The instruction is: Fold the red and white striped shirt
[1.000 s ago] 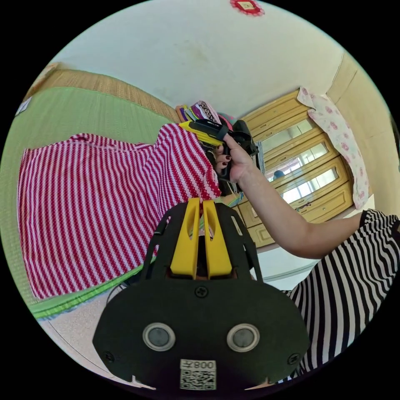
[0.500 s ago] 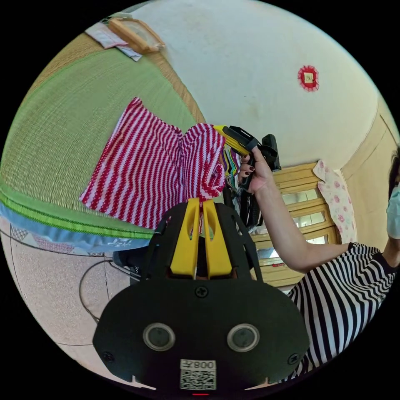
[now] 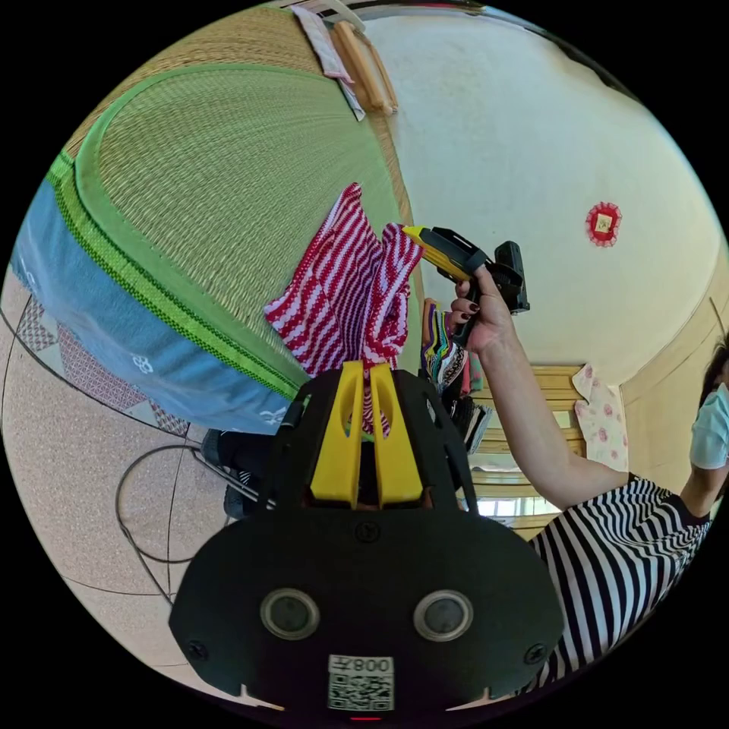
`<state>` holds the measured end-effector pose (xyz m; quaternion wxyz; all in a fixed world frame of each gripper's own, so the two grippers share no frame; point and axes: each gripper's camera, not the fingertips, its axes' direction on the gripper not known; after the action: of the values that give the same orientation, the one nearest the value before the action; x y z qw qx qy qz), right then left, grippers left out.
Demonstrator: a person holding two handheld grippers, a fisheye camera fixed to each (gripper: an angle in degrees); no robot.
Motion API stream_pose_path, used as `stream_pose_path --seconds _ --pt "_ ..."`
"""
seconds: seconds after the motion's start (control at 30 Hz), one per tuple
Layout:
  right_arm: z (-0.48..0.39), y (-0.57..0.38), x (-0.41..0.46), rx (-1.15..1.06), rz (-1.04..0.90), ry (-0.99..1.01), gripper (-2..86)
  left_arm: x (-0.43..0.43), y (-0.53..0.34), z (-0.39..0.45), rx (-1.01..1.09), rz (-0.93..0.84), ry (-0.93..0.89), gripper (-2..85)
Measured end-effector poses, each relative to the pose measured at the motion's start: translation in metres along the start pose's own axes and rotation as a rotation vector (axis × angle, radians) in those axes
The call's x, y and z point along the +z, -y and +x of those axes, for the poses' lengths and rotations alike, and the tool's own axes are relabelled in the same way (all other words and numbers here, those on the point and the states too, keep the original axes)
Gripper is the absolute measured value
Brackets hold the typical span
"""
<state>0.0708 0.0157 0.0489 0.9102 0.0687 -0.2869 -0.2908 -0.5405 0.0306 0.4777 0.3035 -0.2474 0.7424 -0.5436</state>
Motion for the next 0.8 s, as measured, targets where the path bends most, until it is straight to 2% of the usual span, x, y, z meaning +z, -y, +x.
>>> stream_pose_path --seconds 0.43,0.67,0.8 --pt "-0.017 0.054 0.084 -0.093 -0.164 -0.095 1.8 -0.069 0.027 -0.026 -0.108 0.034 -0.042 1.0" --pt "-0.027 0.074 0.103 -0.248 -0.235 -0.152 2.4 -0.095 0.034 -0.021 -0.115 0.032 -0.022 0.8" --pt "-0.018 0.078 0.1 -0.247 -0.21 -0.163 2.4 -0.103 0.037 -0.015 -0.108 0.029 -0.016 0.8"
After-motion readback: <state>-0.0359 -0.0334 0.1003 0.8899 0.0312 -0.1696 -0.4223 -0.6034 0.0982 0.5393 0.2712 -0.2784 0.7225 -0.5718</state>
